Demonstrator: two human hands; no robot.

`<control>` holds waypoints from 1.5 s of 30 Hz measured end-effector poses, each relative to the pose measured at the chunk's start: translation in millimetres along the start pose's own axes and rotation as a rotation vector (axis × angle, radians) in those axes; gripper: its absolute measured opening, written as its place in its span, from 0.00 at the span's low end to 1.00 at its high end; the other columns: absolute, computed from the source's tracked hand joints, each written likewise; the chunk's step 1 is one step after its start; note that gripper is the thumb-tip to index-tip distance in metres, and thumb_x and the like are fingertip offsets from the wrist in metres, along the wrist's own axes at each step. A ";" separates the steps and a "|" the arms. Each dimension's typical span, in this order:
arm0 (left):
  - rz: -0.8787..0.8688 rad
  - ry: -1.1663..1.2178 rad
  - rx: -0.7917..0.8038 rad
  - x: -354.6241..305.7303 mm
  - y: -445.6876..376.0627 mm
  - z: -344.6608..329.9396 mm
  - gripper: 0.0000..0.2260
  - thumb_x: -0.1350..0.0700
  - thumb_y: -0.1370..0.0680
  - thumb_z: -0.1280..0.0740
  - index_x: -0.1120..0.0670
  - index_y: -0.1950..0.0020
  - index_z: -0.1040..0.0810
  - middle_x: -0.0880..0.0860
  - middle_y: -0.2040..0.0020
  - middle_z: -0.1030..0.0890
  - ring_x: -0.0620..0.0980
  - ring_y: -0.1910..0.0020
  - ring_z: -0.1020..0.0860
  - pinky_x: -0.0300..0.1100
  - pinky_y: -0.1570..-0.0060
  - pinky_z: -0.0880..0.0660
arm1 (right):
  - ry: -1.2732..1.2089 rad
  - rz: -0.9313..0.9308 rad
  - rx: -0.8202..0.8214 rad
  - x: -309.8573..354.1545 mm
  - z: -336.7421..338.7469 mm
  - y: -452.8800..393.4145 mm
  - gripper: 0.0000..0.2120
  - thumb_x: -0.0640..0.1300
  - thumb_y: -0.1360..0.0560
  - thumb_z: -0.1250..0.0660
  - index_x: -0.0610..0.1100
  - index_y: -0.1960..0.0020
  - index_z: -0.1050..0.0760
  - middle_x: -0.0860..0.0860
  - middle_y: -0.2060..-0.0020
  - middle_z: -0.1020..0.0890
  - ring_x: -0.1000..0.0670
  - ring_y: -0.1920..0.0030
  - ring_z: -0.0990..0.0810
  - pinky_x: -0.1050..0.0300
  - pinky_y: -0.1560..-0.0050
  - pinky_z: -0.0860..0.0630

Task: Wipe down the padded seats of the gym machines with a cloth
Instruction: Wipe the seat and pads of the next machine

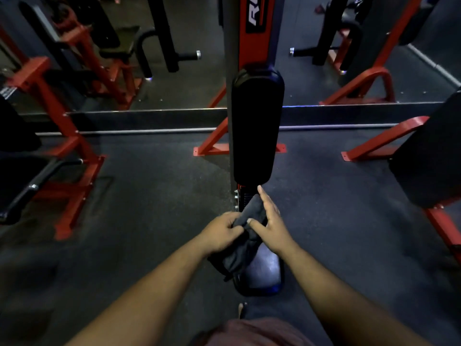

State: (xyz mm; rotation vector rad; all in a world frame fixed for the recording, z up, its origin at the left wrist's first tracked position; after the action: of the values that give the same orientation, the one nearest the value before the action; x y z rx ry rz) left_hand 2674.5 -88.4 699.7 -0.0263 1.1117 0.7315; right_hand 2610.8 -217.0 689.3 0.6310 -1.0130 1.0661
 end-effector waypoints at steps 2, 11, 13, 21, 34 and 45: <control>-0.049 -0.101 0.039 -13.0 -14.6 18.1 0.06 0.54 0.26 0.36 0.45 0.51 0.24 0.49 0.51 0.23 0.46 0.48 0.24 0.37 0.50 0.30 | -0.147 -0.065 0.052 -0.6 -1.1 -17.6 0.37 0.39 0.23 0.28 0.51 0.19 0.41 0.61 0.24 0.33 0.65 0.25 0.37 0.69 0.27 0.39; -0.160 -0.488 0.143 -26.7 -87.0 104.4 0.13 0.48 0.26 0.23 0.42 0.54 0.28 0.42 0.56 0.22 0.46 0.54 0.22 0.38 0.57 0.31 | -0.209 -0.206 -0.344 5.2 40.7 -88.6 0.15 0.50 0.28 0.27 0.50 0.43 0.26 0.53 0.50 0.17 0.53 0.47 0.18 0.56 0.43 0.23; -0.214 -0.533 0.103 -30.5 -108.2 128.3 0.11 0.47 0.25 0.24 0.43 0.54 0.26 0.42 0.58 0.22 0.47 0.55 0.21 0.40 0.59 0.31 | -0.155 -0.190 -0.435 12.6 43.5 -106.5 0.16 0.50 0.27 0.27 0.48 0.43 0.27 0.52 0.50 0.18 0.51 0.47 0.19 0.55 0.43 0.24; -0.578 -0.594 -0.154 -95.5 -177.6 232.9 0.14 0.50 0.23 0.27 0.50 0.38 0.19 0.51 0.44 0.17 0.54 0.42 0.20 0.49 0.42 0.23 | -0.140 -0.322 -0.807 33.0 57.6 -157.4 0.15 0.51 0.24 0.26 0.47 0.45 0.29 0.52 0.52 0.19 0.44 0.46 0.18 0.45 0.43 0.21; -0.829 -0.687 -0.225 -217.7 -248.4 292.2 0.09 0.46 0.21 0.33 0.48 0.46 0.20 0.50 0.45 0.19 0.55 0.42 0.24 0.53 0.44 0.25 | 0.294 -0.194 -1.204 148.3 176.5 -273.1 0.19 0.55 0.24 0.28 0.49 0.37 0.26 0.50 0.41 0.20 0.45 0.38 0.24 0.49 0.39 0.30; -0.784 -0.212 0.404 -235.6 -311.3 248.9 0.31 0.56 0.24 0.45 0.56 0.19 0.40 0.46 0.22 0.40 0.42 0.21 0.44 0.25 0.26 0.51 | 0.301 -0.311 -1.137 124.6 42.1 -315.8 0.47 0.66 0.29 0.42 0.55 0.17 0.59 0.53 0.18 0.64 0.49 0.19 0.68 0.27 0.26 0.62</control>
State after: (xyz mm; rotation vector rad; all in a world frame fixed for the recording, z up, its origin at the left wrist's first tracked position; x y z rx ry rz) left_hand 2988.4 -358.8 906.2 -0.0374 0.9233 -0.1918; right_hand 2903.4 -321.8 832.5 -0.2965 -1.0259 0.1846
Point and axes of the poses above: each hand's wrist, its own y-axis away from the middle knuckle, its own z-axis out of the back of the hand, x = y × z, the point moved 9 cm from there along -y, towards the middle knuckle
